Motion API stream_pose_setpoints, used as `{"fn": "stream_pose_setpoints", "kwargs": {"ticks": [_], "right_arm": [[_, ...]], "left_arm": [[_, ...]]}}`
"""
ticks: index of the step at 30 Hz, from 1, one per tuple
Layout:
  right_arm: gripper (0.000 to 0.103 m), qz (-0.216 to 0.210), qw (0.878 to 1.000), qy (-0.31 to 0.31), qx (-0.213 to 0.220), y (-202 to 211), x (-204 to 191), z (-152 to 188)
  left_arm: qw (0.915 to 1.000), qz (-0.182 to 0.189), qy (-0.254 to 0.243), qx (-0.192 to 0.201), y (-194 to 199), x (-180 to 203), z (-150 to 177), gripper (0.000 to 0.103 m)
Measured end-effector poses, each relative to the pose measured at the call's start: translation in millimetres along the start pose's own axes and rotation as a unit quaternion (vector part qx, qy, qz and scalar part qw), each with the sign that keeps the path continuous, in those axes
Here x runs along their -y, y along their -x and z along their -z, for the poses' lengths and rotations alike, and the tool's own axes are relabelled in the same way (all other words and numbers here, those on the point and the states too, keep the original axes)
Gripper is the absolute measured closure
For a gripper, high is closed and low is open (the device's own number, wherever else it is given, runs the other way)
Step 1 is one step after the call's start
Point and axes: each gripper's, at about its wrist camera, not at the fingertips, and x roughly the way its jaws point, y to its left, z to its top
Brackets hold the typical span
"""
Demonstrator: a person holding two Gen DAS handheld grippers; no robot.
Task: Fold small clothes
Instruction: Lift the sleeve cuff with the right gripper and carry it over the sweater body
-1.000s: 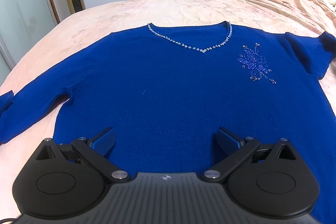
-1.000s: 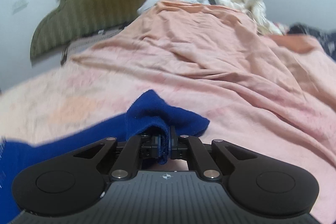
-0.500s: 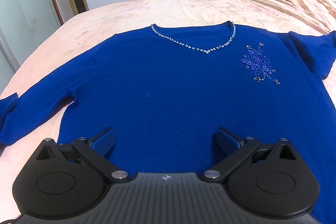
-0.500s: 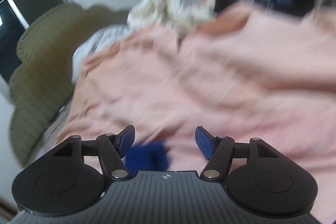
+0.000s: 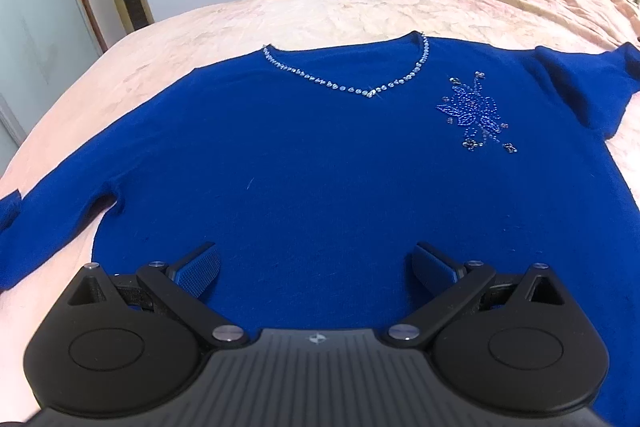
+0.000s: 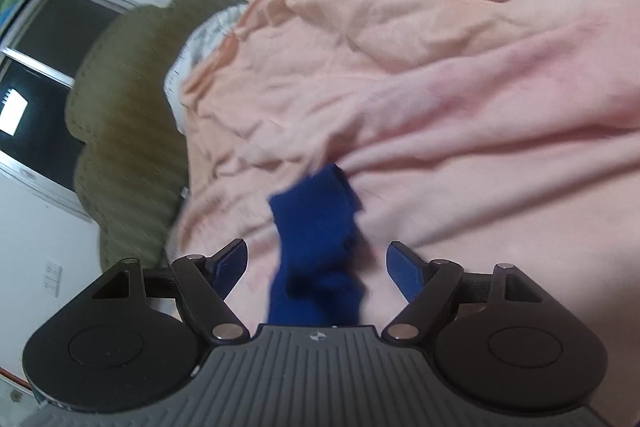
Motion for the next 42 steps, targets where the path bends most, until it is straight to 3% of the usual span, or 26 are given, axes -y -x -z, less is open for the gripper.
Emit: {"fn": "stream_pose_setpoints", "kwargs": {"ticks": [1,2,3,4,8,13,16,19,21,23,25,26,27,31,34,35,37,38,42], "right_arm": [[0.034,-0.006,1.0,-0.006,-0.005,-5.9,-3.1,-0.3],[0.049,-0.009,1.0,-0.005,-0.012,-9.5,-5.6,-0.2],[0.073,-0.003,1.0,0.007,-0.022,-15.0,-10.8,0.0],[0.083,0.013,0.999,0.021,-0.023,-16.7,-15.5,0.0],[0.094,0.052,0.995,0.086,0.027,6.6,-29.7,-12.3],[0.095,0.12,0.963,0.188,0.148,64.0,-64.2,-50.3],[0.101,0.14,0.948,0.209,0.197,103.1,-73.7,-69.7],[0.101,0.149,0.94,0.231,0.201,123.4,-75.7,-79.5],[0.1,0.12,0.954,0.231,0.145,121.5,-68.8,-79.5],[0.083,0.101,0.971,0.197,0.095,116.9,-55.7,-69.6],[0.051,0.11,0.983,0.139,0.047,111.9,-33.8,-57.6],[0.029,0.106,0.988,0.106,0.031,109.4,-20.4,-51.3],[0.025,0.099,0.992,0.077,0.016,106.8,-6.4,-44.7],[0.029,0.1,0.994,0.042,0.014,89.0,25.9,-26.1],[0.033,0.061,0.998,0.013,0.021,68.9,40.2,-26.3],[0.038,0.043,0.999,0.0,0.02,62.2,42.7,-26.6],[0.064,0.029,0.999,-0.012,0.013,51.3,41.2,-27.5],[0.089,0.044,0.999,-0.004,0.009,49.4,36.4,-26.7],[0.093,0.069,0.991,0.09,0.071,73.1,-1.9,-40.2]], "left_arm": [[1.0,0.0,0.002,-0.002,-1.0,-0.5,-0.4,0.0],[1.0,-0.001,0.003,-0.003,-1.6,-0.5,-0.6,0.0],[1.0,-0.001,0.003,-0.004,-1.7,-0.2,-0.7,0.0],[1.0,-0.002,0.002,-0.004,-1.5,0.5,-0.9,0.0],[1.0,-0.002,-0.007,0.004,1.9,1.1,-0.6,0.0],[0.9999,0.006,0.009,0.002,1.6,-6.5,0.8,0.0],[0.9997,0.014,0.018,0.002,1.4,-9.9,1.6,0.0],[0.9997,0.018,0.017,0.006,3.7,-10.6,2.6,0.0],[0.9996,0.019,0.017,0.008,6.9,-11.9,2.8,0.0],[0.9995,0.022,0.018,0.015,11.3,-14.5,3.3,0.0],[0.9995,0.018,0.017,0.019,14.0,-17.6,3.4,0.0],[0.9995,0.016,0.018,0.019,14.4,-19.0,3.4,0.0],[0.9995,0.015,0.02,0.018,14.2,-20.4,3.2,0.0],[0.9995,0.019,0.026,0.009,12.9,-21.1,2.7,0.0],[0.9997,0.017,0.013,0.012,15.7,-14.1,3.0,0.0],[0.9998,0.014,0.008,0.014,17.3,-11.3,3.0,0.0],[0.9998,0.011,-0.001,0.017,18.9,-7.3,2.2,0.0],[0.9998,0.01,-0.006,0.018,20.0,-5.6,1.5,0.0],[0.9995,0.0,-0.019,0.023,20.9,-3.9,-2.1,0.0]]}}
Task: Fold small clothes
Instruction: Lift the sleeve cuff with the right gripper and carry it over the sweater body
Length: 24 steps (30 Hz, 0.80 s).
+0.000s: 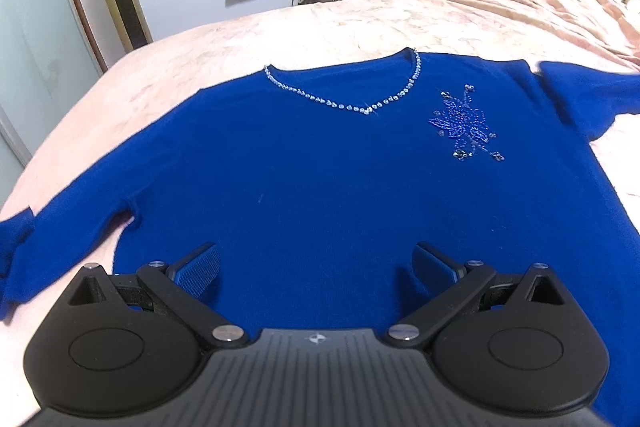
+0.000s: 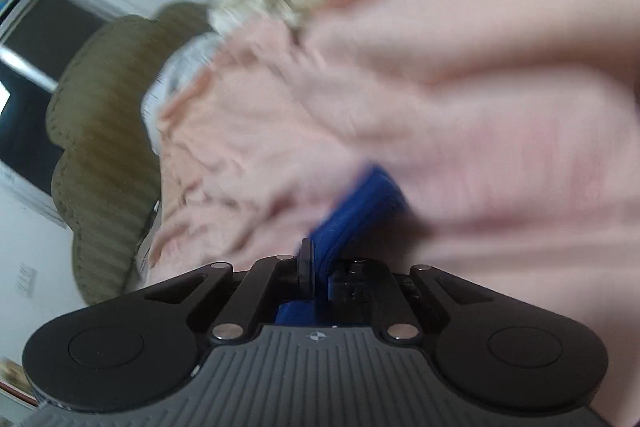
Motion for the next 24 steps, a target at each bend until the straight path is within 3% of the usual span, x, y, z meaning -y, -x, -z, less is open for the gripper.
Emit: {"fn": "stream_pose_setpoints", "kwargs": {"ticks": [3,6,8,12,15,18,24], "right_arm": [[0.093,0.05,0.993,0.08,0.074,30.2,-25.7,-22.6],[0.093,0.086,0.981,0.151,0.089,43.9,-47.5,-20.8],[0.093,0.089,0.973,0.194,0.091,51.5,-63.0,-6.3],[0.093,0.041,0.954,0.285,0.079,71.3,-107.3,50.1],[0.093,-0.016,0.943,0.328,0.051,91.4,-141.0,95.6],[0.092,-0.063,0.925,0.373,0.022,110.1,-173.6,142.4],[0.092,-0.117,0.893,0.433,-0.029,133.7,-217.6,223.8]], "left_arm": [[0.9999,0.001,0.01,0.002,-1.9,-5.6,-1.8,0.0],[0.9997,-0.003,0.025,-0.003,-7.7,-11.2,-1.2,0.0],[0.9994,-0.004,0.032,-0.008,-11.0,-13.8,-0.8,0.0],[0.9994,-0.018,0.027,0.005,-11.1,-17.2,-0.5,0.0],[0.9988,-0.039,0.029,0.011,-12.8,-22.1,-0.2,0.0],[0.9983,-0.036,0.045,0.008,-14.5,-30.5,1.4,0.0],[0.9972,-0.05,0.055,0.007,-15.7,-40.1,6.7,0.0]]}}
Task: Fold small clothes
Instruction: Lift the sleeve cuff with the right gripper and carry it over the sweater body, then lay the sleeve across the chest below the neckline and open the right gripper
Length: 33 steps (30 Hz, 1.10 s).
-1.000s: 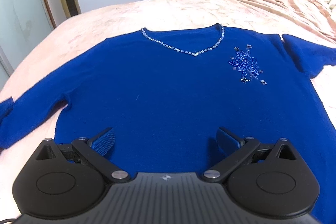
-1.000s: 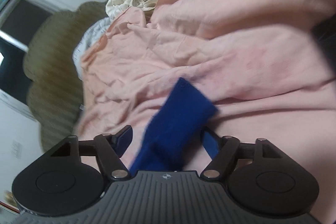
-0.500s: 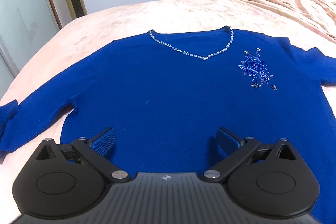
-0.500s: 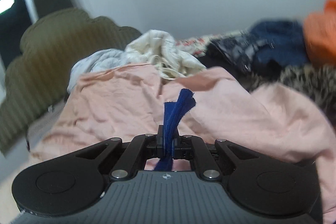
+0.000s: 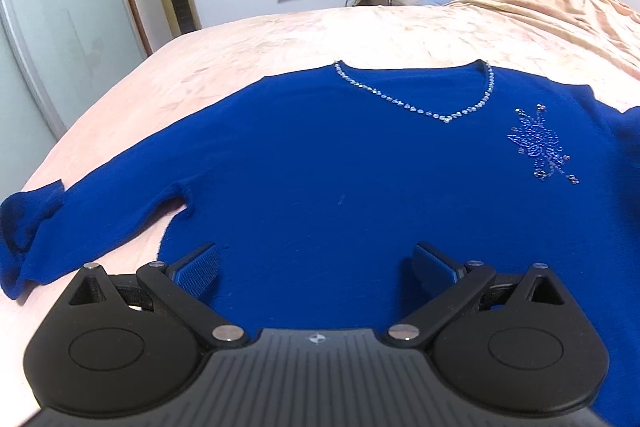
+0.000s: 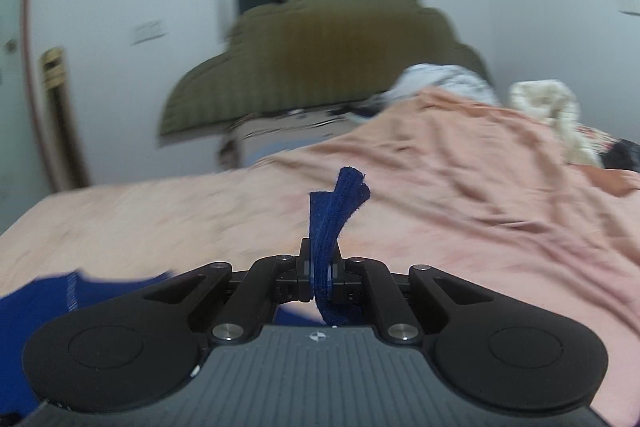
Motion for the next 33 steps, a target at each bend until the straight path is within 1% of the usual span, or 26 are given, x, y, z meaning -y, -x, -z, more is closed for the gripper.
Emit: {"fn": "stream_pose_setpoints", "kwargs": {"ticks": [5,10,13,19,23,25,26,29,31,32,33], "right_arm": [[0.092,-0.051,0.998,0.015,-0.041,-13.1,-52.0,14.1],[0.092,-0.085,0.994,0.05,-0.055,-17.9,-104.6,24.0],[0.091,-0.096,0.991,0.063,-0.061,-23.6,-129.6,26.4],[0.091,-0.119,0.988,0.068,-0.074,-36.2,-163.0,27.4],[0.091,-0.14,0.985,0.074,-0.069,-35.9,-187.6,29.0],[0.096,-0.149,0.983,0.084,-0.067,-36.5,-199.0,29.5],[0.096,-0.15,0.982,0.091,-0.066,-36.8,-203.8,30.1],[0.095,-0.146,0.982,0.099,-0.069,-35.1,-200.2,28.8],[0.077,-0.149,0.98,0.105,-0.074,-33.2,-186.6,28.6],[0.054,-0.15,0.978,0.12,-0.08,-31.3,-180.3,31.2],[0.041,-0.149,0.975,0.143,-0.084,-28.1,-174.6,36.3]], "left_arm": [[1.0,-0.006,0.004,0.006,1.2,-5.8,1.6,0.0],[0.9999,-0.01,0.006,0.008,1.8,-10.2,2.8,0.0],[0.9998,-0.014,0.008,0.009,2.2,-14.0,4.1,0.0],[0.9997,-0.022,0.012,0.007,0.7,-22.8,6.8,0.0],[0.9996,-0.023,0.013,0.006,-0.7,-28.5,8.2,0.0],[0.9996,-0.023,0.015,0.006,0.1,-31.7,8.9,0.0],[0.9996,-0.023,0.015,0.006,0.4,-33.7,9.4,0.0],[0.9995,-0.026,0.017,0.01,3.2,-40.8,11.6,0.0],[0.9995,-0.023,0.02,0.012,4.6,-45.6,12.5,0.0],[0.9995,-0.022,0.022,0.011,4.5,-47.7,12.7,0.0],[0.9994,-0.021,0.024,0.011,4.2,-49.2,12.6,0.0]]}}
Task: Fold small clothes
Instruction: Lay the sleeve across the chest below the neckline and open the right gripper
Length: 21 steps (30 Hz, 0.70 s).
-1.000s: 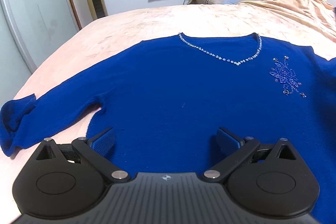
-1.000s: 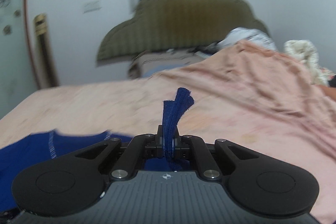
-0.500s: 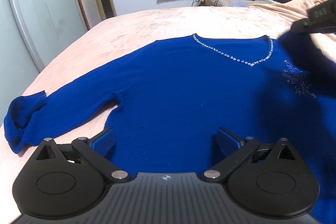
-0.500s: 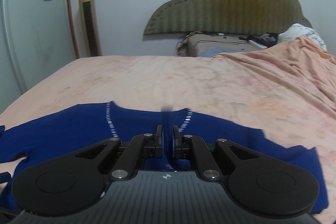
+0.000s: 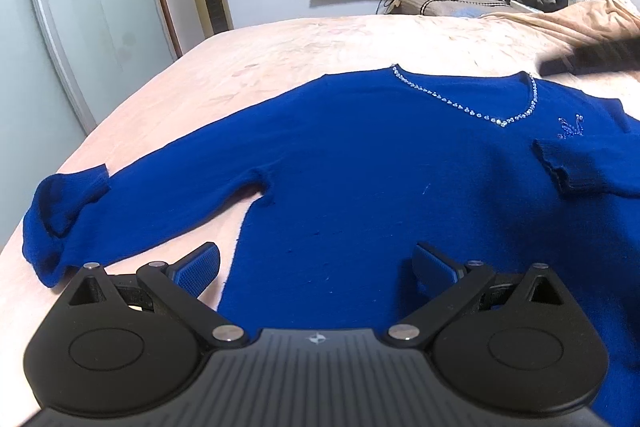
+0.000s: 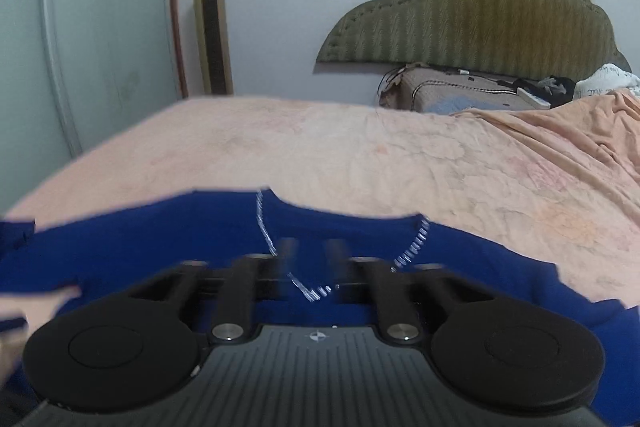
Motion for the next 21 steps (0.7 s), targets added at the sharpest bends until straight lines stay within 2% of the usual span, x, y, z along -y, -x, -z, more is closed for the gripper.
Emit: {"fn": "stream_pose_setpoints", "kwargs": {"ticks": [3,5,10,13,14,15,16,21], "right_arm": [[0.04,0.027,0.995,0.09,-0.03,9.5,-2.5,27.9],[0.041,0.02,0.99,0.128,-0.052,14.3,-5.2,46.6],[0.041,0.004,0.981,0.181,-0.065,11.4,-17.6,70.8],[0.045,0.014,0.979,0.192,-0.059,-1.7,-24.0,71.2],[0.055,0.015,0.982,0.179,-0.055,-5.2,-22.5,68.6],[0.082,0.017,0.985,0.161,-0.054,-8.3,-19.7,65.2],[0.096,0.022,0.988,0.142,-0.051,-10.5,-16.6,61.0],[0.095,0.044,0.993,0.106,0.003,-1.0,-13.4,40.7]], "left_arm": [[0.9999,0.006,0.012,-0.004,-2.1,-2.9,-1.2,0.0],[0.9996,0.014,0.021,-0.009,-4.0,-2.8,-2.1,0.0],[0.9996,0.023,0.002,-0.015,-4.2,5.6,-1.1,0.0],[0.9997,0.019,-0.011,-0.007,0.2,6.7,0.1,0.0],[0.9998,0.017,-0.011,-0.006,0.9,5.7,-0.1,0.0],[0.9998,0.014,-0.011,-0.005,1.4,4.1,-0.4,0.0],[0.9999,0.013,-0.009,-0.005,1.5,2.0,-0.9,0.0],[0.9999,0.008,0.007,-0.009,-0.9,-9.8,-3.8,0.0]]}}
